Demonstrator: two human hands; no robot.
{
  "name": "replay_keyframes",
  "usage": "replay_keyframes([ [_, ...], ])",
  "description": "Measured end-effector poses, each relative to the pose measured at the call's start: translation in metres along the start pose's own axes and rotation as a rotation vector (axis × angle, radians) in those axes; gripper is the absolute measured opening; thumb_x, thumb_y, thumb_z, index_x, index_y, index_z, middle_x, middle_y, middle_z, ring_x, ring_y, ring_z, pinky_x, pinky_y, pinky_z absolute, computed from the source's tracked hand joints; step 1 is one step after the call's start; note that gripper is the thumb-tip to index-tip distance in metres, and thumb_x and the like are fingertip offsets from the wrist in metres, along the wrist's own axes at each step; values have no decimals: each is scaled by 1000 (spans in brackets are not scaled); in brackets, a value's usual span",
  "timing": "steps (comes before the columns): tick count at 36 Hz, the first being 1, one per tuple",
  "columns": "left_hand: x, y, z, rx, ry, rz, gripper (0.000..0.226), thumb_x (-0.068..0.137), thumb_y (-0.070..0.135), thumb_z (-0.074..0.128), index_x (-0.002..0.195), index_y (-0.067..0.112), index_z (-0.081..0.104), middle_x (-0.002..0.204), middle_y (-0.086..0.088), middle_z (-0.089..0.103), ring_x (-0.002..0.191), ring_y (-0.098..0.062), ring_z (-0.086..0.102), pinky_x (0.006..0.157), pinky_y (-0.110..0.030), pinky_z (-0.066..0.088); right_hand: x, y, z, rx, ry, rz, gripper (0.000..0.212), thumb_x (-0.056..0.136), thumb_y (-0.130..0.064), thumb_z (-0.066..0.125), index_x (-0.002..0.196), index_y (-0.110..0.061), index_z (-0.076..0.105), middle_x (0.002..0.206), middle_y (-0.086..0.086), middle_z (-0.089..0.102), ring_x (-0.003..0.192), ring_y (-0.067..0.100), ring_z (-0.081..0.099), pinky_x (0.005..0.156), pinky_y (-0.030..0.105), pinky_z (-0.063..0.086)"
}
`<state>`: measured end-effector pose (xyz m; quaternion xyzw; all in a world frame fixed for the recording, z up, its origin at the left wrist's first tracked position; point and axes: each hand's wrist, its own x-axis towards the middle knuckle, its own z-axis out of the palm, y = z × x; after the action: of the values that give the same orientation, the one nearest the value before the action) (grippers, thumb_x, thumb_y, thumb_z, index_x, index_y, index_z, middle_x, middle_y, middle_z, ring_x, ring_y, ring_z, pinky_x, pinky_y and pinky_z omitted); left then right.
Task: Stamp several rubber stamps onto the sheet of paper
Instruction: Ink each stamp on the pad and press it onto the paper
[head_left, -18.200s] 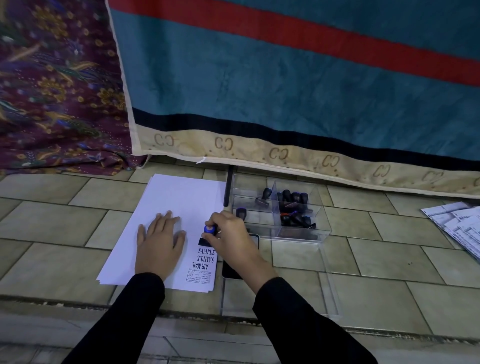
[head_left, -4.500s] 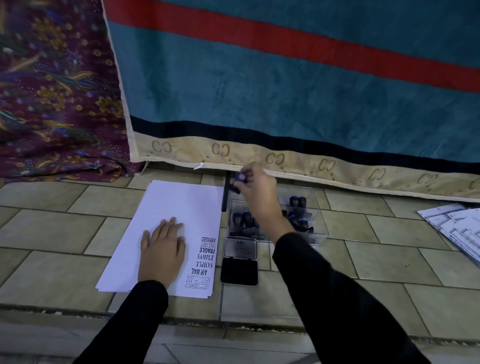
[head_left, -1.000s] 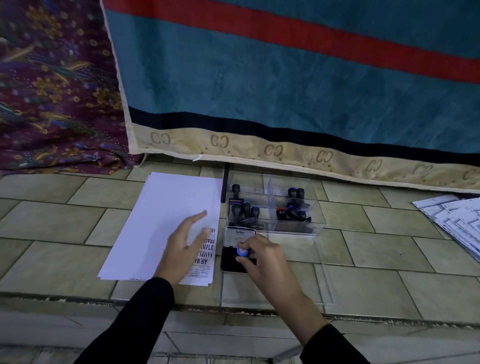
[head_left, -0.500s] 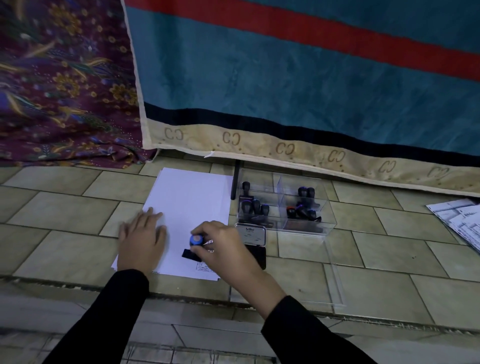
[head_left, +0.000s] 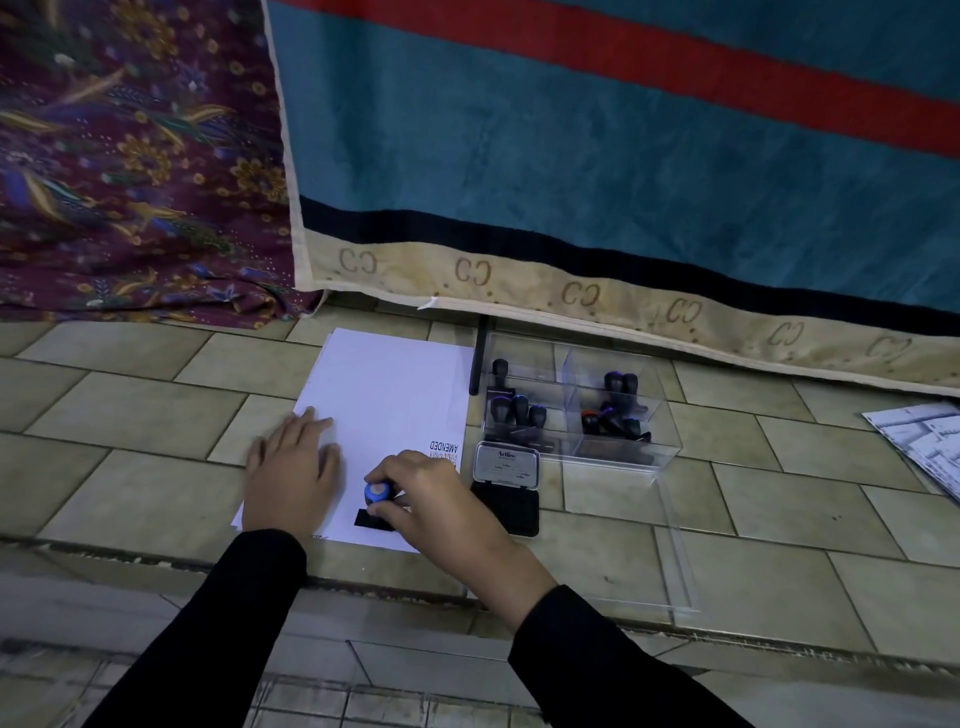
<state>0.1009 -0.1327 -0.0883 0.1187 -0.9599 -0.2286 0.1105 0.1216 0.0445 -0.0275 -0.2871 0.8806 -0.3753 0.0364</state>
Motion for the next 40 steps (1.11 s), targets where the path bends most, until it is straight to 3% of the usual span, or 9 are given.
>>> replay_keyframes([
  [5,1,-2,2,-2,3,3,39,95,20,44,133,15,51,151,-4,39,143,-20,27,117,-45,13,1,0,4,-33,3,-14,18,87,-9,59,106,-7,62,104,9,62,91,21,60,79,27,51],
  [17,1,-3,5,13,11,-2,39,95,19,44,134,15,50,151,-5,39,143,-21,28,117,-46,13,-5,-2,12,-120,-28,-29,7,87,-6,57,93,-3,58,100,13,57,88,33,58,73,39,50],
  [32,1,-3,5,12,3,0,39,96,21,44,135,15,49,152,-4,38,144,-19,26,117,-45,12,-3,4,16,-40,-29,-26,6,84,-4,59,89,-5,58,97,11,59,84,27,60,73,39,53],
  [36,2,-6,6,28,16,12,37,95,21,48,131,16,53,149,-4,42,142,-20,30,116,-46,16,8,16,6,95,17,57,14,82,-9,66,96,-9,65,96,6,66,78,11,57,74,21,49],
  [38,3,-6,6,28,24,14,36,95,21,49,130,16,54,149,-4,44,141,-20,32,116,-47,17,17,24,-11,208,121,140,20,81,-13,70,100,-13,68,92,-2,68,74,6,57,68,8,47],
  [40,3,-6,7,27,29,12,36,94,20,50,129,16,55,148,-4,44,141,-20,33,116,-47,18,28,35,-35,270,287,219,21,80,-13,72,101,-15,68,84,-9,66,70,4,59,65,5,45],
])
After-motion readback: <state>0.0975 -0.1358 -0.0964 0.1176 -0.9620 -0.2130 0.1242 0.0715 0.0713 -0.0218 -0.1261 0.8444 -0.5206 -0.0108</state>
